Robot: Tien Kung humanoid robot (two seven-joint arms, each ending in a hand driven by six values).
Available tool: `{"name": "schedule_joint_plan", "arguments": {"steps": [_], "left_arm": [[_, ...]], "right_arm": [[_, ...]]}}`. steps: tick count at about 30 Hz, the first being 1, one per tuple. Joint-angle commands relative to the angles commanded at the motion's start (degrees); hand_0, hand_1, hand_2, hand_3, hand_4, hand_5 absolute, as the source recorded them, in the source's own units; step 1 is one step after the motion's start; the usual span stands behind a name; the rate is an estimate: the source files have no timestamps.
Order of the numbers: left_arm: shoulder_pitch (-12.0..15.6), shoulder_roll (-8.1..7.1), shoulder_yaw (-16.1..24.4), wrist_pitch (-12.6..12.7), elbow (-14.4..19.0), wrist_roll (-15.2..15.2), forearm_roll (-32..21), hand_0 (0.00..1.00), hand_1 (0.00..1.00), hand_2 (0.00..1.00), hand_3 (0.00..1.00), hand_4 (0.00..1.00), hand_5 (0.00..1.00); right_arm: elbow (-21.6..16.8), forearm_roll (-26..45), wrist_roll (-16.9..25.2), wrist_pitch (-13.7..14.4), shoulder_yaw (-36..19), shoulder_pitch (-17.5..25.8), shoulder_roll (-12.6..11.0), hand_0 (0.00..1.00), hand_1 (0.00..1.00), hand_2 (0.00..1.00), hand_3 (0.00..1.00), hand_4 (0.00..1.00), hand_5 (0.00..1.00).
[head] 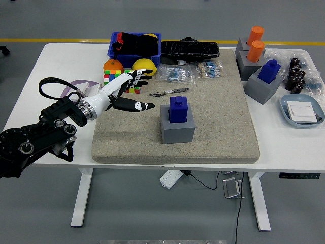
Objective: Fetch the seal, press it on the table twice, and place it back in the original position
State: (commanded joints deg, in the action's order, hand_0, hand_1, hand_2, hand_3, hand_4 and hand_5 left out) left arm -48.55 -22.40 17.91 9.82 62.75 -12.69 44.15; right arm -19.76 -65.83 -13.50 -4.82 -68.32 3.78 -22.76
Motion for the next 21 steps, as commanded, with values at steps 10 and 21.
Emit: {"name": "schedule_joint_plan", "arguments": {"steps": [10,21], "left_arm": [[0.3,1.78,-0.6,-0.2,0.2,0.4,-0.2,0.866,0.846,0.871,0.946,0.903,0.07],[0.6,3.78,-0.9,0.0,-0.2,0.3,-0.5,0.865,0.85,0.87,0.945,0.912,0.067]], "right_arm": [[0.0,-0.3,0.0,0.0,-1.0,0.3,0.7,0.763,0.677,0.684,0.62,0.701,0.355],[0.0,-0.4,0.0,0.0,-1.2,0.6,1.2,0.763,0.677,0.684,0.621,0.702,0.354]]}}
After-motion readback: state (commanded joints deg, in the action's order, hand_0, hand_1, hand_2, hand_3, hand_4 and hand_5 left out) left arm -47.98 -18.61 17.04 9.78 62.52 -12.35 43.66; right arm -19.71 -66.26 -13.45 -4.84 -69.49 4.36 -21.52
